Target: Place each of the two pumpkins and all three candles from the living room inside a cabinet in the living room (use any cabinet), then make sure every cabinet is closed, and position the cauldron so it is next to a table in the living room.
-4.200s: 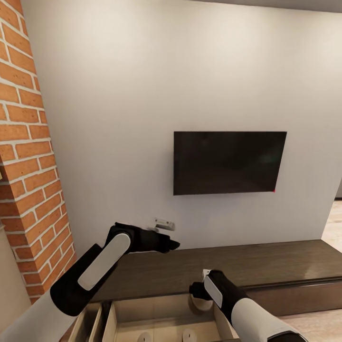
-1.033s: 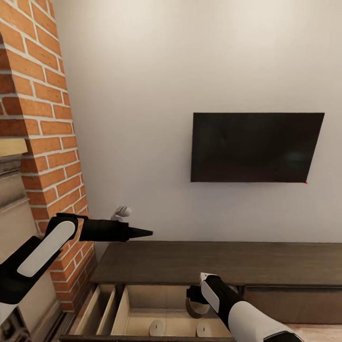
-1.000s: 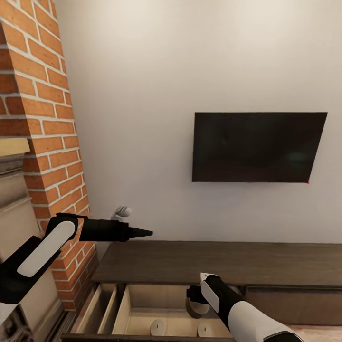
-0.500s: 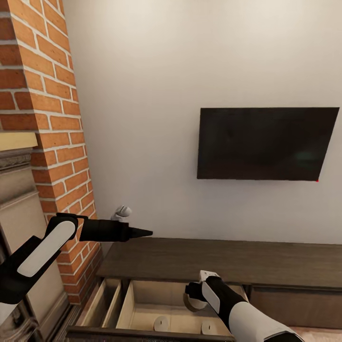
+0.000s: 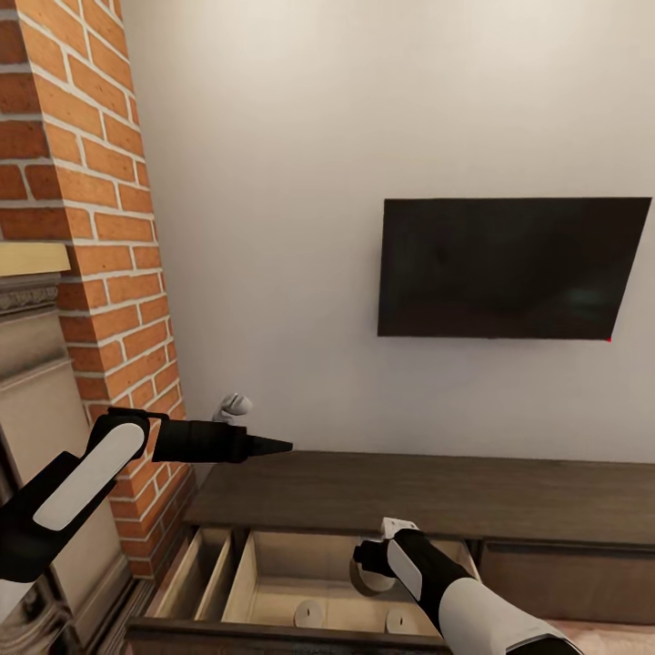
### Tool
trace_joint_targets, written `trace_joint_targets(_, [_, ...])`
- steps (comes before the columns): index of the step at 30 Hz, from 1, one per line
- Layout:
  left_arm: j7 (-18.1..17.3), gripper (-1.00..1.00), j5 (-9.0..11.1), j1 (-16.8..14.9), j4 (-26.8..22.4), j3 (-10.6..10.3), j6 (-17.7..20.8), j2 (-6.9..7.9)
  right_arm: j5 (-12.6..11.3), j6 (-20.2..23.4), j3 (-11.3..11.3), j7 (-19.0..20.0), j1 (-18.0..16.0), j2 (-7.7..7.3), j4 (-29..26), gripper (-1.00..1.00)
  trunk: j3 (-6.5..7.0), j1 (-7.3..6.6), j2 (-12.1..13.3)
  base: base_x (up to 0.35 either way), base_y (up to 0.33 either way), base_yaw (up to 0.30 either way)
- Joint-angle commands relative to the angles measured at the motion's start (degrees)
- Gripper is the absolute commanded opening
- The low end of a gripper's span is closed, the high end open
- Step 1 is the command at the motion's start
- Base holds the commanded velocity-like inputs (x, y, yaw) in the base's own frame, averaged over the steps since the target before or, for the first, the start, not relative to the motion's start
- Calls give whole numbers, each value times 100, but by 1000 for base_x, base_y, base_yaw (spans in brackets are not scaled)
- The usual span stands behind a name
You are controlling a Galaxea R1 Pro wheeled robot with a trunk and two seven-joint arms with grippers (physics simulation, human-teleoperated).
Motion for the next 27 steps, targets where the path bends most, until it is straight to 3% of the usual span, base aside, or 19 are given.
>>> trace_joint_targets(1, [-59,100,-52,-7,1,-5,2,4,-67,26,45,-50,-3,-2,-13,-100,-25,22,-46,0,0,0])
trace_joint_targets(27, [-59,100,-57,-7,-8,-14,2,-12,-69,32,47,-50,-3,3,-4,-100,-492,593,-1088,0,0,0])
